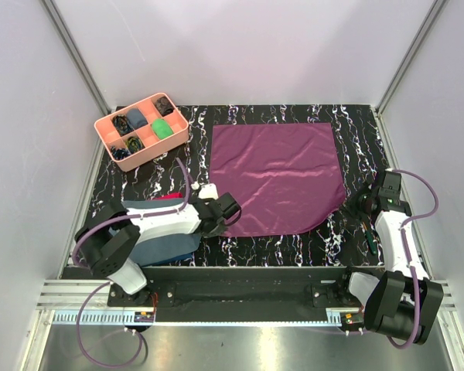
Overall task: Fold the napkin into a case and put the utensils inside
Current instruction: Pick up the flattened napkin from the center of the board.
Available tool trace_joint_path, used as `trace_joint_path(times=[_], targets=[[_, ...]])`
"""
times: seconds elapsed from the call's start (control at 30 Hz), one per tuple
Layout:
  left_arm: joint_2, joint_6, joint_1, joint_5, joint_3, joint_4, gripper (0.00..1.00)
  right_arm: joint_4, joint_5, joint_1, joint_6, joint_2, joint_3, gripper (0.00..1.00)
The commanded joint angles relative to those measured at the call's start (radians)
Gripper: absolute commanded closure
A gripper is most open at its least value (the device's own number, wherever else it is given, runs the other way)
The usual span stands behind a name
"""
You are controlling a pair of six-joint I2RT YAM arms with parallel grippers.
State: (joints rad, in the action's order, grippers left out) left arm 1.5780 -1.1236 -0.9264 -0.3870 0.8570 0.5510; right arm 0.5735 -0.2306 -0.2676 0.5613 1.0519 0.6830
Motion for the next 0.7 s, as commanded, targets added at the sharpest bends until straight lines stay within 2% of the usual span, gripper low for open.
trace_joint_path(times=[0.0, 0.13, 0.27, 0.4, 0.5, 0.67], targets=[[-0.125, 0.202, 0.004, -0.069, 0.031, -0.046, 1.0, 0.005, -0.033, -0.002, -0.034, -0.029, 0.064, 0.96], [-0.26, 0.41, 0.003, -0.096, 0.144, -0.056, 1.0, 0.046, -0.065, -0.002, -0.058, -0.107, 0.173, 0.97], [-0.419, 0.599, 0.003, -0.095, 0.282, -0.06, 1.0, 0.14, -0.055, -0.002, -0.11, -0.197, 0.393, 1.0], [-0.529, 0.812, -0.002, 0.031, 0.443, -0.094, 1.0, 0.235, -0.067, -0.001, -0.152, -0.288, 0.582, 1.0], [-0.613, 0.895, -0.011, 0.133, 0.5, -0.118, 1.0, 0.282, -0.079, 0.002, -0.152, -0.354, 0.688, 1.0], [-0.733, 0.936, -0.015, 0.258, 0.534, -0.154, 1.0, 0.344, -0.07, 0.028, -0.144, -0.428, 0.812, 1.0]])
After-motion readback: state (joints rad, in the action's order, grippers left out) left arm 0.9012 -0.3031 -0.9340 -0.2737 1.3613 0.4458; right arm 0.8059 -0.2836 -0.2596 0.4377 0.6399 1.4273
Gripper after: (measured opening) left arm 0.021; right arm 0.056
